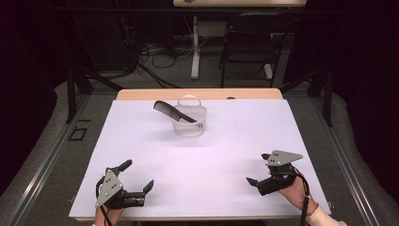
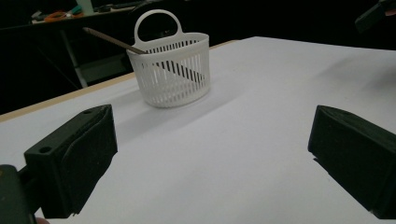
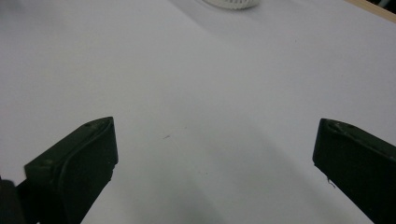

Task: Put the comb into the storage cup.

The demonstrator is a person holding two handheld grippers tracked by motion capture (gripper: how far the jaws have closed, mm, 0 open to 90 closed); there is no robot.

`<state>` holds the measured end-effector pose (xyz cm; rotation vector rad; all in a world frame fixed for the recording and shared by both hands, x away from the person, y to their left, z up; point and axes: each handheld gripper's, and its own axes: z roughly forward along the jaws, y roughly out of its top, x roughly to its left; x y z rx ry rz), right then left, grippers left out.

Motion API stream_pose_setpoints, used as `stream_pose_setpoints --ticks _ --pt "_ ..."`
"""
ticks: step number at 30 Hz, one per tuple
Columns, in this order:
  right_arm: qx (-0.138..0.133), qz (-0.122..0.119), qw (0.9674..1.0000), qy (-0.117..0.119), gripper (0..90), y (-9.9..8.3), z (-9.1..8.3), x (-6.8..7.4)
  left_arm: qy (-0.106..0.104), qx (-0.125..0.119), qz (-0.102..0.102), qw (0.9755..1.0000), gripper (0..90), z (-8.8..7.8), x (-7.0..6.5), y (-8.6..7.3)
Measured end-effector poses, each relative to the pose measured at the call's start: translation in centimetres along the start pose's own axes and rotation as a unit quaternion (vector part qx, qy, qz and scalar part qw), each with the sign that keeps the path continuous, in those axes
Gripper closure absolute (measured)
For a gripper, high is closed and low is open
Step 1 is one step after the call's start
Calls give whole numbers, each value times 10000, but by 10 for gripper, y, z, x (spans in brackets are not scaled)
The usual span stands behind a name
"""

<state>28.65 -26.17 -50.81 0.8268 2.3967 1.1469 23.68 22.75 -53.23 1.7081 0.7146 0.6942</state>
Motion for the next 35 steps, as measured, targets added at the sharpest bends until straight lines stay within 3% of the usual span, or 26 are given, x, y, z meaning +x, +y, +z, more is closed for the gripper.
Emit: stream_pose_setpoints --ticks 25,35 --pt "-302 132 9992 -204 0 -26 -14 12 -11 22 6 10000 13 0 0 0" --pt "-386 -41 9986 -371 0 -29 -16 17 -28 37 1 10000 13 1 0 0"
